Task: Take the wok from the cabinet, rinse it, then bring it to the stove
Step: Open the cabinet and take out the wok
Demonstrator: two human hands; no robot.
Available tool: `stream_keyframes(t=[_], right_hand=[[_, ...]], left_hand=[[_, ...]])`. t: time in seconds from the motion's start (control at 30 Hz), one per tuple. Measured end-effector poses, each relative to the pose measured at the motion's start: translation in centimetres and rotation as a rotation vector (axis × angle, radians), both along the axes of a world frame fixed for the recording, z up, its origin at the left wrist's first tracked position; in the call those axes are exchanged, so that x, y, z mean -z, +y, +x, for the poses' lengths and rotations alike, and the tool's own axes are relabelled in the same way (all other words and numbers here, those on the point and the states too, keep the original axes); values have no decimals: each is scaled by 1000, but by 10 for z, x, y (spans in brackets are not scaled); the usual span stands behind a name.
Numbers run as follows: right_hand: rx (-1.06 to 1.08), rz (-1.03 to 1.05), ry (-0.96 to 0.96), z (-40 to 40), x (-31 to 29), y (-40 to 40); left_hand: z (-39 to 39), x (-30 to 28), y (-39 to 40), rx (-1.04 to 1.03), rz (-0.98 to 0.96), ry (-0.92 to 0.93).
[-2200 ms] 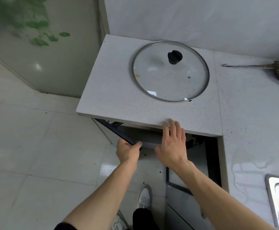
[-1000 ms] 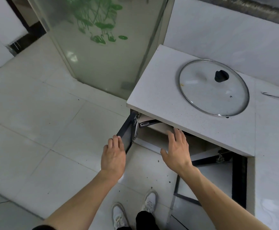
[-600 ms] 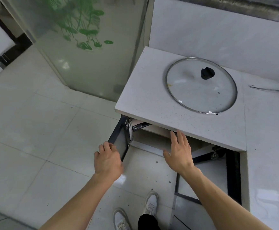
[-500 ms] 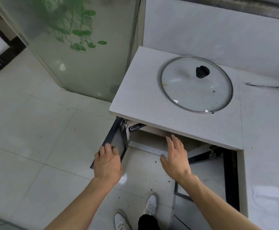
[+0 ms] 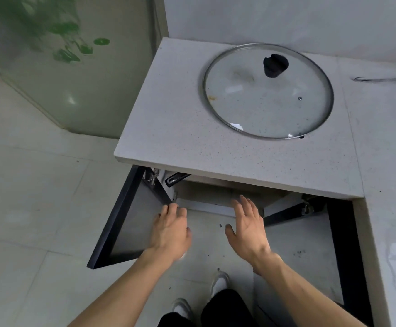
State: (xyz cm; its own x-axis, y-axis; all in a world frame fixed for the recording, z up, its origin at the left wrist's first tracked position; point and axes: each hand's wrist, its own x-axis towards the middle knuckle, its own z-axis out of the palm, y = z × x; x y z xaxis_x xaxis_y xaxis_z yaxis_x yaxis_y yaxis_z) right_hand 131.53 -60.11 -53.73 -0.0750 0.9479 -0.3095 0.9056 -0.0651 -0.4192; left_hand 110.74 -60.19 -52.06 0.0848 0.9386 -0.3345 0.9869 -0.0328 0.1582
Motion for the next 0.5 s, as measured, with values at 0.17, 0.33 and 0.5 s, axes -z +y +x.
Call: stream_keyframes(t=[0.17, 0.33, 0.5], right_hand=[[88, 162, 48, -1, 78, 27], [36, 383, 70, -6, 152, 54], [21, 624, 118, -8, 209, 89]], left_hand=[[15, 68, 45, 1, 151, -71], [31, 134, 81, 41, 301, -102], [32, 179, 120, 71, 553, -116]])
